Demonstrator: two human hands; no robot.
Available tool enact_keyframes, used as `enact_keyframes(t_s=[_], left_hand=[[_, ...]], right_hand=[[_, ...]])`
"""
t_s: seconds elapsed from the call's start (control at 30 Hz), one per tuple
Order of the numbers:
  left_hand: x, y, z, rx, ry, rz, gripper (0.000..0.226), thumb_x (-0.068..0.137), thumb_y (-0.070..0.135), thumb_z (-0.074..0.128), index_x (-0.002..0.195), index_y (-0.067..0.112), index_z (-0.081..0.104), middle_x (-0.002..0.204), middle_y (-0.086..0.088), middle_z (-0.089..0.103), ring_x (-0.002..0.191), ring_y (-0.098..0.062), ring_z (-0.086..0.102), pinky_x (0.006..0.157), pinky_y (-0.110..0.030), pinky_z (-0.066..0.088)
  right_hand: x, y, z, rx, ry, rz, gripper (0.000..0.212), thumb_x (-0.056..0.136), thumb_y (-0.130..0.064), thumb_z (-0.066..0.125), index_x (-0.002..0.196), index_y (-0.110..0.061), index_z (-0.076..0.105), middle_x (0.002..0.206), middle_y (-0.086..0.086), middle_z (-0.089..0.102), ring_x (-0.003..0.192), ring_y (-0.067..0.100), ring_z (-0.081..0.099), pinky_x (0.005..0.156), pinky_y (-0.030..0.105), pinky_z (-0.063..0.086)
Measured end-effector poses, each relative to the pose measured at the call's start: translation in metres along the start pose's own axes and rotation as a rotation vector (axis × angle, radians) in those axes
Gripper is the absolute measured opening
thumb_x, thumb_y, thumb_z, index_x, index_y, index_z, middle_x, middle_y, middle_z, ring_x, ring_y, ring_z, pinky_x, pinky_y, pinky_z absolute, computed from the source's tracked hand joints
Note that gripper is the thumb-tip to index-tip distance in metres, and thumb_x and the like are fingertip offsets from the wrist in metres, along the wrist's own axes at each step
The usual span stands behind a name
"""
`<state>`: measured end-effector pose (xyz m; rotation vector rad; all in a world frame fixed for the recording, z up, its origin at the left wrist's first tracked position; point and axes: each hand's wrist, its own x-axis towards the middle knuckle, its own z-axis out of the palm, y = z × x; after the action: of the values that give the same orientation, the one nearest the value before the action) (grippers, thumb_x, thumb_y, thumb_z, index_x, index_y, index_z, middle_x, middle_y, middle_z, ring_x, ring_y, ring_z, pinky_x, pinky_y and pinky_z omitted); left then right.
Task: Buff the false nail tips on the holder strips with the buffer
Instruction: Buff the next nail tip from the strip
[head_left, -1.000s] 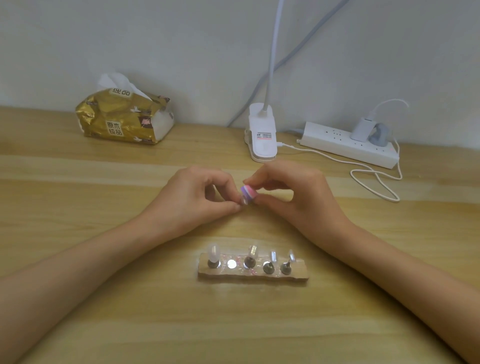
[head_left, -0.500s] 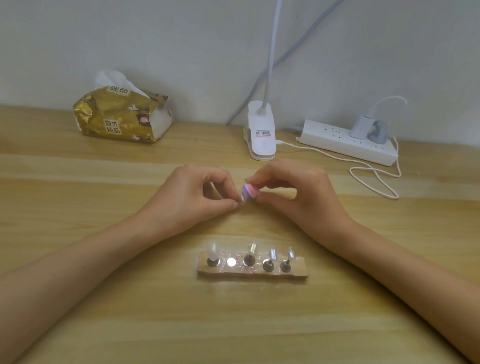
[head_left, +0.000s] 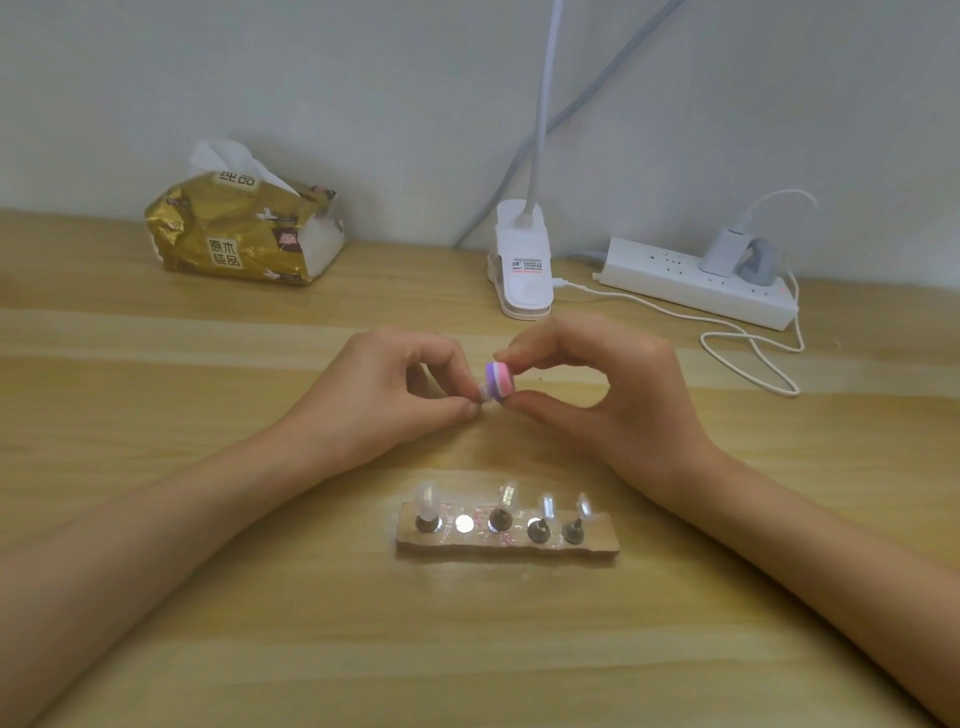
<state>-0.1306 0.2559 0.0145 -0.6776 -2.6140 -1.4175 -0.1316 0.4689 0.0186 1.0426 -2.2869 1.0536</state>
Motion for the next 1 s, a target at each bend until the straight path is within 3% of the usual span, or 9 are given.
enact_keyframes(t_s=[0.4,0.53,0.67,0.73,0.87,1.0], left_hand=[[-0.0003,0.0010,0.0001,0.010,-0.005,-0.005,0.017,0.076,0.014,0.081,0.068,0.024,0.071,0.062,0.019,0.062,0.053,-0.003,0.052,0.052,-0.015,0.036],[-0.0004,0.0001,-0.0005,0.006,0.008,-0.010,0.015,0.076,0.016,0.082,0.068,0.023,0.071,0.063,0.017,0.063,0.053,-0.003,0.051,0.053,-0.018,0.037],[-0.0004,0.0009,-0.0005,0.014,0.002,0.003,0.015,0.077,0.018,0.082,0.069,0.023,0.070,0.063,0.017,0.062,0.052,-0.003,0.050,0.052,-0.017,0.036],[0.0001,0.0004,-0.0006,0.012,0.011,-0.003,0.016,0.077,0.016,0.082,0.068,0.024,0.071,0.064,0.015,0.064,0.052,-0.003,0.051,0.053,-0.017,0.037],[-0.0004,0.0015,-0.0003,0.018,0.000,0.004,0.020,0.077,0.011,0.081,0.067,0.026,0.070,0.065,0.019,0.064,0.053,-0.003,0.051,0.053,-0.016,0.037],[-0.0002,0.0004,-0.0004,0.023,0.003,0.010,0.021,0.076,0.010,0.081,0.067,0.025,0.070,0.067,0.019,0.064,0.054,-0.005,0.051,0.053,-0.017,0.038]], right_hand=[[0.0007,0.0022,-0.0011,-0.001,-0.014,-0.034,0.011,0.084,-0.007,0.081,0.089,-0.003,0.072,0.090,-0.002,0.074,0.087,0.006,0.069,0.083,0.028,0.055],[0.0011,0.0028,-0.0003,-0.005,-0.040,-0.020,0.012,0.084,-0.008,0.081,0.087,-0.003,0.071,0.089,-0.001,0.073,0.085,0.009,0.069,0.082,0.034,0.056],[-0.0004,0.0028,0.0010,-0.026,-0.013,-0.076,0.013,0.083,-0.007,0.082,0.088,-0.003,0.071,0.089,0.001,0.073,0.086,0.012,0.069,0.081,0.032,0.056],[0.0003,0.0029,0.0013,0.004,-0.056,-0.010,0.011,0.084,-0.005,0.081,0.087,-0.002,0.070,0.088,0.002,0.073,0.084,0.017,0.069,0.081,0.038,0.056],[-0.0013,0.0026,0.0003,0.013,-0.028,-0.016,0.012,0.083,-0.004,0.081,0.087,-0.001,0.071,0.088,0.001,0.073,0.085,0.012,0.069,0.085,0.026,0.056],[0.0001,0.0020,0.0005,0.083,-0.079,0.072,0.012,0.083,-0.004,0.079,0.089,0.001,0.069,0.089,0.002,0.074,0.085,0.014,0.070,0.087,0.031,0.057]])
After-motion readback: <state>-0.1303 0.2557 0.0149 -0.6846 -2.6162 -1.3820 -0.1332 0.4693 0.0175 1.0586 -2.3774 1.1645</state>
